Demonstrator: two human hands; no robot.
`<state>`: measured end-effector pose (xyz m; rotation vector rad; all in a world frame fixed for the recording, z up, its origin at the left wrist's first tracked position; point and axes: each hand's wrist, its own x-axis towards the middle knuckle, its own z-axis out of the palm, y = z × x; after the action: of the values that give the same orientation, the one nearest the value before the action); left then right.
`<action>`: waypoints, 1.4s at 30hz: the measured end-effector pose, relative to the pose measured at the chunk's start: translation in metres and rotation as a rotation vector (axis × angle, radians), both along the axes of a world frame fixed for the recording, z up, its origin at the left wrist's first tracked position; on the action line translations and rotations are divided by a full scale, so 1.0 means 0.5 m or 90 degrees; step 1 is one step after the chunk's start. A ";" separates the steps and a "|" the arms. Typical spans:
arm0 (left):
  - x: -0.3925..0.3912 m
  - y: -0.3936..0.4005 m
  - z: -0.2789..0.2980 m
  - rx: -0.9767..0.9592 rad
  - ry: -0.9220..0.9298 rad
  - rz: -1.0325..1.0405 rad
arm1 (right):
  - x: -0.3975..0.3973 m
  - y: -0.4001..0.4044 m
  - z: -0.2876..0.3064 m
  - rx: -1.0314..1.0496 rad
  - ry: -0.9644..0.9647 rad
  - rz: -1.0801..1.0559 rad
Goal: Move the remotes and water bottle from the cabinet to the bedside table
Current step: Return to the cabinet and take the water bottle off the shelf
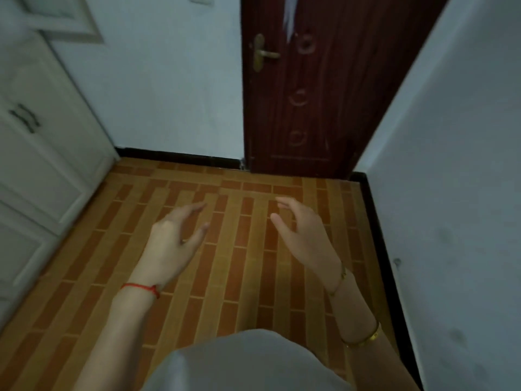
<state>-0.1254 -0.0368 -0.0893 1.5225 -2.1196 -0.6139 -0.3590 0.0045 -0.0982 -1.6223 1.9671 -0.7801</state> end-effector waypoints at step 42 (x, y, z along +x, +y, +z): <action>0.457 -1.038 -0.017 0.017 -0.002 0.492 | 0.529 -1.404 -0.064 0.006 -0.023 0.518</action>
<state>0.1033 -0.5555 -0.0978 2.1515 -1.3414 -0.3478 -0.0945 -0.6973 -0.1302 -2.1313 1.0956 -0.4547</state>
